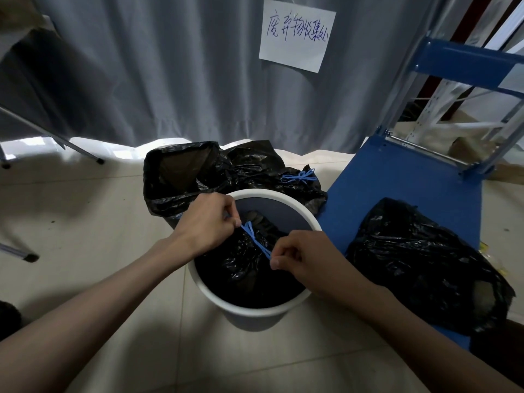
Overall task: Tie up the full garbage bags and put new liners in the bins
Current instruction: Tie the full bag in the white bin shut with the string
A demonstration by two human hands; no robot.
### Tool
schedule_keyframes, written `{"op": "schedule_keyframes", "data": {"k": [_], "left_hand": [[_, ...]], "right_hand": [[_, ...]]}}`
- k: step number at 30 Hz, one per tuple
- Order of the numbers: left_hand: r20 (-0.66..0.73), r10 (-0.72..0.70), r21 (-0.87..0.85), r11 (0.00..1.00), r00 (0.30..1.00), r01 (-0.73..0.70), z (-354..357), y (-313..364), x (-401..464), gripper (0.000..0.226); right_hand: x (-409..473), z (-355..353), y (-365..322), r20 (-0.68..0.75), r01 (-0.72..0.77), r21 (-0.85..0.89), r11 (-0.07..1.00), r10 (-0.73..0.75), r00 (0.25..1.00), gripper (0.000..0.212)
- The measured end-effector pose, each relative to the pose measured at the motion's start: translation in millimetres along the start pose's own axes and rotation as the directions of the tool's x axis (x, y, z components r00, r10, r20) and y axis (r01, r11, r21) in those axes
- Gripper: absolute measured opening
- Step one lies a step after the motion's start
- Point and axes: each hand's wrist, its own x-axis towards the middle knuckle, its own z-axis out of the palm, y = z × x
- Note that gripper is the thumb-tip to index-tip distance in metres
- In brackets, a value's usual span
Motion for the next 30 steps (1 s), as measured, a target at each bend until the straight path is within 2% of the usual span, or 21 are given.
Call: {"op": "schedule_keyframes", "data": {"k": [3,5,8,10,12,14,17,19,22,26,30], "left_hand": [[0.026,-0.033,-0.028,0.999,0.999,0.034,-6.4,-1.4,0.3,0.015],[0.028,-0.044,-0.028,0.999,0.999,0.045,-14.5,0.5,-0.8,0.017],[0.041,-0.008,-0.009,1.0,0.999,0.009,-22.9,6.5,-7.6,0.018],[0.073,0.013,-0.012,1.0,0.997,-0.012,-25.5,10.6,-13.3,0.017],[0.112,0.019,0.007,1.0,0.994,-0.02,-28.6,12.7,-17.6,0.019],[0.142,0.011,0.034,0.999,0.99,-0.016,-33.7,11.8,-19.1,0.021],[0.17,0.005,0.01,1.0,0.985,-0.007,-42.5,8.5,-19.6,0.022],[0.17,0.012,-0.082,0.997,0.985,0.003,-47.5,10.1,-19.0,0.021],[0.132,-0.009,-0.307,0.95,0.991,0.049,-52.7,19.7,-17.8,0.023],[0.159,0.004,-0.585,0.806,0.987,0.091,-49.5,34.2,-17.3,0.022],[0.193,0.072,-0.815,0.568,0.979,0.119,-37.0,48.0,-21.5,0.023]], "right_hand": [[1.2,-2.5,-3.1,-0.038,-0.015,0.1,0.995,0.019,0.999,0.011],[4.3,-3.2,-7.1,-0.079,-0.036,0.291,0.956,0.062,0.995,0.011],[10.3,-4.4,-13.9,-0.085,-0.075,0.64,0.765,0.167,0.982,0.015],[15.9,-2.0,-16.4,-0.078,-0.069,0.754,0.653,0.193,0.978,0.017],[21.2,2.7,-19.4,-0.087,-0.051,0.803,0.594,0.202,0.976,0.013],[25.1,7.2,-22.3,-0.107,-0.041,0.794,0.607,0.205,0.973,0.011],[28.5,10.8,-23.8,-0.147,-0.033,0.717,0.697,0.197,0.969,0.013],[31.0,11.3,-23.8,-0.167,-0.025,0.622,0.782,0.163,0.972,0.011],[32.8,10.1,-25.5,-0.168,0.0,0.5,0.866,0.098,0.981,0.011],[29.1,7.8,-27.9,-0.124,0.038,0.434,0.9,0.017,0.992,0.012],[29.2,6.8,-21.8,-0.162,0.019,0.475,0.88,0.066,0.985,0.019]]}}
